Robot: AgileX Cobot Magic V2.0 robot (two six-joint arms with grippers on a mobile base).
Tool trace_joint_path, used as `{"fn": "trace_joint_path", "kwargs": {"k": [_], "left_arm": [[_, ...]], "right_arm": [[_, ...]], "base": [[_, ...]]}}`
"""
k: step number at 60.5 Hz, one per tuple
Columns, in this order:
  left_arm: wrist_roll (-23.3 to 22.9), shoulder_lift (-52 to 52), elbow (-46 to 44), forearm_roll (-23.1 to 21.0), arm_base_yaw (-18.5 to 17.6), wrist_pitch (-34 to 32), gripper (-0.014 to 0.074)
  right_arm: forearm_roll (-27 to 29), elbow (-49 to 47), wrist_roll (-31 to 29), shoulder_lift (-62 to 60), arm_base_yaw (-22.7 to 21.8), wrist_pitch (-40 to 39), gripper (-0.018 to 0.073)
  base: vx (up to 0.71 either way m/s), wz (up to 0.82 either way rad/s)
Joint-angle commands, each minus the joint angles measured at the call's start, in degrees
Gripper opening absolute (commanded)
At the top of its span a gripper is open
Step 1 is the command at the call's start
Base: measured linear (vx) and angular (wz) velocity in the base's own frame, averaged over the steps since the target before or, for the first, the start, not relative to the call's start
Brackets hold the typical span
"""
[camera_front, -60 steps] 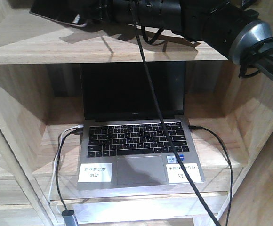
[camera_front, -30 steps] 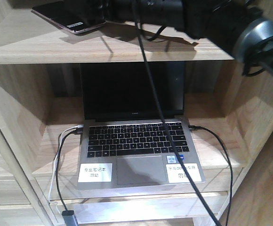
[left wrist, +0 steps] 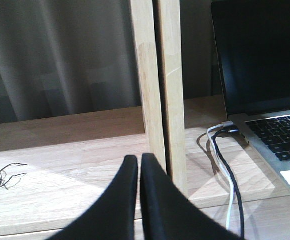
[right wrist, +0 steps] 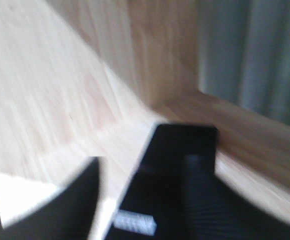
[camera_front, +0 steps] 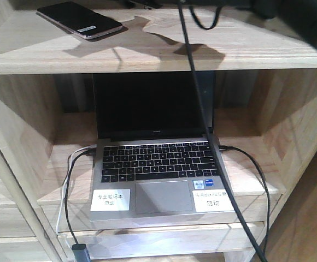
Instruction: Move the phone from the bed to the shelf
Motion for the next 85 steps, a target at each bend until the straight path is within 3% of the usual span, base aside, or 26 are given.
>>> {"fn": "trace_joint_path", "kwargs": {"k": [1,8,13,27,37,66,85], "left_arm": [[-0.33,-0.64,-1.27,-0.52,-0.34,-4.16,0.0001],[-0.33,-0.64,-1.27,-0.52,-0.34,-4.16,0.0001],[-0.33,-0.64,-1.27,-0.52,-0.34,-4.16,0.0001],[-0.33,-0.64,-1.27,-0.52,-0.34,-4.16,0.0001],[-0.33,-0.64,-1.27,-0.52,-0.34,-4.16,0.0001],[-0.33,-0.64,-1.27,-0.52,-0.34,-4.16,0.0001],[-0.33,-0.64,-1.27,-0.52,-0.34,-4.16,0.0001]], "right_arm": [[-0.99,-1.64,2.37,-4.63,-0.41,-1.22,0.0111],[-1.21,1.72,2.41,-7.41,-0.41,-3.29,-0.0017],[0.78,8.29,0.35,-11.63,-0.41,-6.99,-0.0012],[10.12,31.06,-14.39,-26.45,-0.41,-18.48,-0.0009],[13.18,44.4,-18.91,-36.87,-0.41,-21.74,-0.0009],[14.19,74.81,-19.17,-66.49,-0.41,-28.59,-0.0009],[14.19,88.37,-19.17,-80.94,-0.41,-30.48,-0.0009]], "base": [[0.0,0.0],[0.0,0.0],[0.0,0.0],[0.0,0.0],[0.0,0.0],[0.0,0.0],[0.0,0.0]]}}
